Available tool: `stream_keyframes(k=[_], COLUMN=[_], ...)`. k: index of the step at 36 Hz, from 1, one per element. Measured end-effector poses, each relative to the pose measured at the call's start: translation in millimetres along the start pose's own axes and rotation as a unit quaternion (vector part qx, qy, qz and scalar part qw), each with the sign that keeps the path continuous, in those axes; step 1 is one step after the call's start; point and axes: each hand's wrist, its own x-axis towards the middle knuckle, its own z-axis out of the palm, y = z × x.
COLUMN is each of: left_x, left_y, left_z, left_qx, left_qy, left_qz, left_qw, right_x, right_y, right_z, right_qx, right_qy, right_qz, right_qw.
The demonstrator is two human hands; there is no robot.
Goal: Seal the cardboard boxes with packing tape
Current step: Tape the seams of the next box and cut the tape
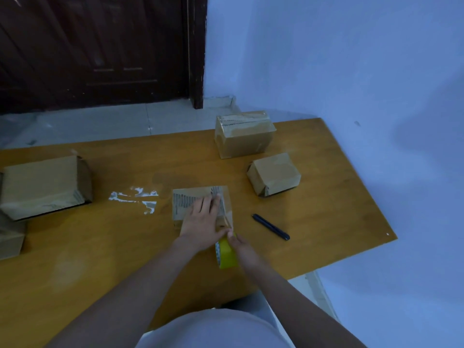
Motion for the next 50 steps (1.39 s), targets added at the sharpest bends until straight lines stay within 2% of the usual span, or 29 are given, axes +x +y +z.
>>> stream_keyframes(k=[2, 3, 4, 5, 7, 9, 13, 16, 18, 21, 22, 23, 26, 30, 38, 39, 41, 44, 47, 50], left_x=[1, 1, 1, 1, 0, -1, 0, -1, -1, 0, 0, 0, 0, -2, -3, -3, -3, -3, -3, -3], left_y=[1, 1, 1, 1, 2, 3, 3, 3, 4, 4, 3, 3, 2, 2, 2, 2, 2, 2, 1, 1], left_z=[-2, -3, -4, -4, -5, -7, -9, -10, -11, -12, -12, -11, -10, -9, -7, -7, -8, -9, -7, -6], left_qx=[0.002, 0.003, 0.005, 0.008, 0.010, 0.006, 0.009, 0.017, 0.022, 0.029, 0.029, 0.026, 0.025, 0.028, 0.039, 0.040, 0.036, 0.024, 0.027, 0.030], left_qy=[-0.010, -0.013, -0.015, -0.016, -0.018, -0.026, -0.037, -0.035, -0.036, -0.037, -0.038, -0.038, -0.032, -0.022, -0.009, -0.007, -0.011, -0.023, -0.022, -0.023], left_qz=[-0.003, -0.003, -0.003, -0.004, -0.007, -0.010, -0.011, -0.007, -0.009, -0.009, -0.009, -0.010, -0.005, -0.001, 0.000, 0.000, 0.000, 0.000, 0.001, 0.000], left_qw=[1.000, 1.000, 1.000, 1.000, 1.000, 1.000, 0.999, 0.999, 0.999, 0.999, 0.999, 0.999, 0.999, 0.999, 0.999, 0.999, 0.999, 0.999, 0.999, 0.999], right_x=[0, 0, 4, 10, 25, 32, 42, 41, 35, 22, 18, 14, 3, 0, 3, 2, 5, 14, 23, 26], right_y=[4, 2, 1, 1, -2, -6, 4, 17, 22, 22, 21, 20, 15, 7, -10, -10, -8, -1, 12, 19], right_z=[-7, -12, -19, -27, -47, -62, -88, -95, -95, -94, -93, -91, -86, -76, -60, -61, -64, -74, -85, -85], right_qx=[0.079, 0.086, 0.053, -0.014, -0.204, -0.356, -0.541, -0.602, -0.603, -0.530, -0.512, -0.506, -0.522, -0.559, -0.590, -0.595, -0.606, -0.597, -0.579, -0.550], right_qy=[-0.022, 0.012, 0.079, 0.159, 0.287, 0.327, 0.279, 0.258, 0.250, 0.216, 0.209, 0.212, 0.243, 0.235, 0.258, 0.259, 0.269, 0.295, 0.284, 0.287], right_qz=[-0.010, -0.020, -0.033, -0.053, -0.077, -0.058, -0.051, -0.093, -0.116, -0.160, -0.192, -0.239, -0.383, -0.465, -0.480, -0.475, -0.425, -0.289, -0.156, -0.101], right_qw=[0.997, 0.996, 0.995, 0.986, 0.933, 0.873, 0.791, 0.750, 0.749, 0.804, 0.811, 0.801, 0.722, 0.645, 0.596, 0.594, 0.616, 0.688, 0.748, 0.778])
